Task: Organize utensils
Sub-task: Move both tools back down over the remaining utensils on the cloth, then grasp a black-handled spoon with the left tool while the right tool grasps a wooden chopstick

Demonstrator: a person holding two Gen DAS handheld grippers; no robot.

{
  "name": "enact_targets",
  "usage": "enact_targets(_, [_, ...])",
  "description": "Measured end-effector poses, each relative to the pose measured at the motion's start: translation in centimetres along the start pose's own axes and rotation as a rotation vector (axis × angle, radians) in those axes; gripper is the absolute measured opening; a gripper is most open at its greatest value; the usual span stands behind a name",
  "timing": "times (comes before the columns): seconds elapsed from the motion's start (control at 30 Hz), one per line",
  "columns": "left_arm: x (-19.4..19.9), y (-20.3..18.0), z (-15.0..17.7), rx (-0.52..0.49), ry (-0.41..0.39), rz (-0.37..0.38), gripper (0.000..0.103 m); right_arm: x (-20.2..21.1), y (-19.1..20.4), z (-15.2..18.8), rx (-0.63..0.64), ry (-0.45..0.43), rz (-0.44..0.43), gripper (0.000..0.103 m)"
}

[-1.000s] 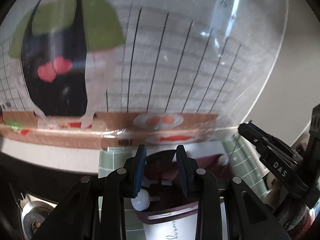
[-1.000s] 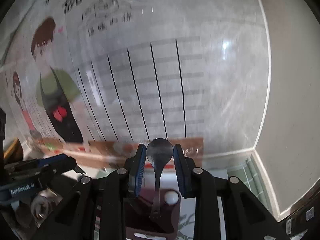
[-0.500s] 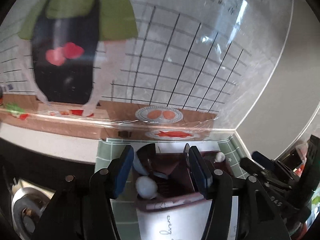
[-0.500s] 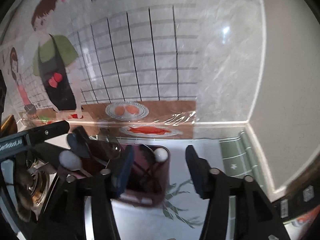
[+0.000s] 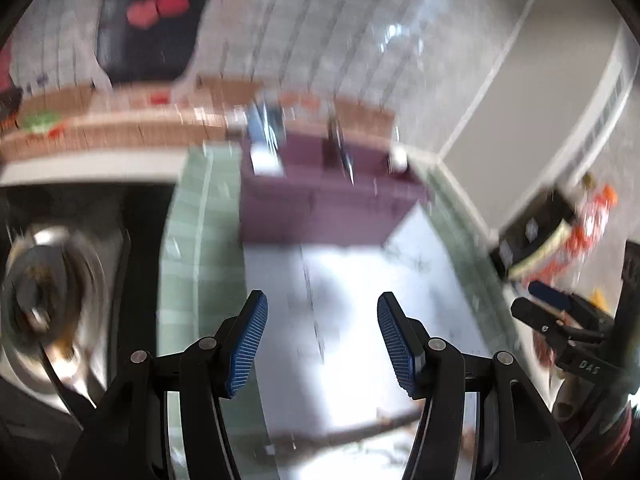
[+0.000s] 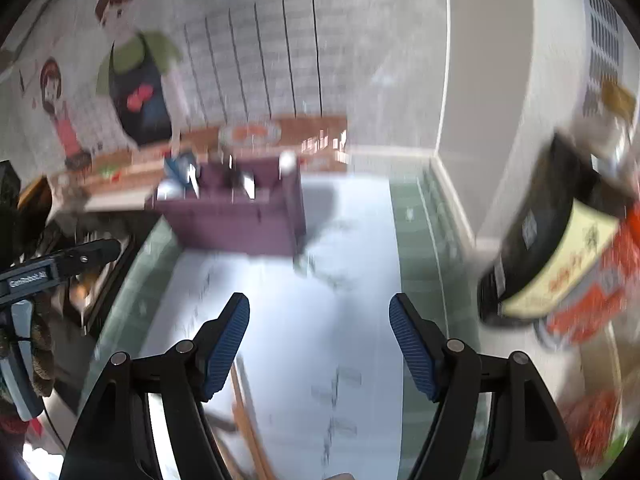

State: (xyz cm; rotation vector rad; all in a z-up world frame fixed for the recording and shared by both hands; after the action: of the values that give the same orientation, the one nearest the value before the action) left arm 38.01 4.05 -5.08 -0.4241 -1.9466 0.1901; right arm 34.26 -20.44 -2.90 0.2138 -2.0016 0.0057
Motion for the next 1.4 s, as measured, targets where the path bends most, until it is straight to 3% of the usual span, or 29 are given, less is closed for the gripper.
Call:
enact_targets(0.2, [-3.4, -0.8, 4.1, -0.046, 0.163, -0.005, 0.058, -1.6, 2.7, 5.5, 0.108, 0.13, -0.075, 0.07])
enact_targets(0.3, [-4.1, -0.6, 5.8, -0.04, 0.206, 0.006, 0.058, -2.4, 4.3, 7.3, 0.15, 0.176, -0.109, 0.064])
enact_targets(0.43, [-3.8, -0.4, 8.4, -0.045, 0.246, 0.036, 0.058, -4.0, 5.2, 9.2, 0.174, 0.238, -0.108, 0.042])
enact_targets(0.53, [-3.9, -0.4, 10.3, -0.052, 0.294, 0.045, 0.058, -4.9, 4.7, 9.6, 0.147, 0.268, -0.103, 0.034])
enact_targets(0.63, [-3.9, -0.7, 12.1, -0.073, 0.34, 0.058, 0.058, -5.8, 3.3, 9.9, 0.103, 0.295, -0.086, 0.014])
enact_targets(0.77, [-2.7, -2.1, 13.4, -0.138, 0.335, 0.045, 0.058, -5.4, 0.2, 10.1, 0.018, 0.28, -0.052, 0.013])
enact_targets(0.97, [-1.6, -1.7, 8.9, -0.098, 0.18, 0.042, 0.058, -4.6, -4.1, 11.1, -0.108, 0.279, -0.06, 0.013])
enact_targets(1.13, [-5.3, -0.7, 8.2, -0.1, 0.268, -0.026, 0.058, -4.4, -4.6, 11.6, -0.122, 0.279, -0.07, 0.015])
enact_targets(1.27, [-5.4, -1.3, 11.0, -0.13, 0.357, 0.008, 0.058, -4.3, -4.8, 12.0, -0.124, 0.28, -0.073, 0.016])
enact_targets(1.4, [-4.1, -3.8, 14.2, -0.227, 0.458, 0.074, 0.058, -4.3, -5.0, 12.0, -0.122, 0.28, -0.073, 0.02])
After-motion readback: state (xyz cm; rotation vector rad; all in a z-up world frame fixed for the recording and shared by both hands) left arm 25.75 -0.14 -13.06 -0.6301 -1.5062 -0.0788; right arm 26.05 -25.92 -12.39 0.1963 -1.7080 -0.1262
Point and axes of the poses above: each gripper's, at about its wrist camera, not at the fingertips, and x roughly against the way its jaws point, y to its left, z to its underside, the point moved 4 cm from there along -x, roughly the way its jaws point, and after that the axes turned 14 degrees about y, right-handed, at the moved point
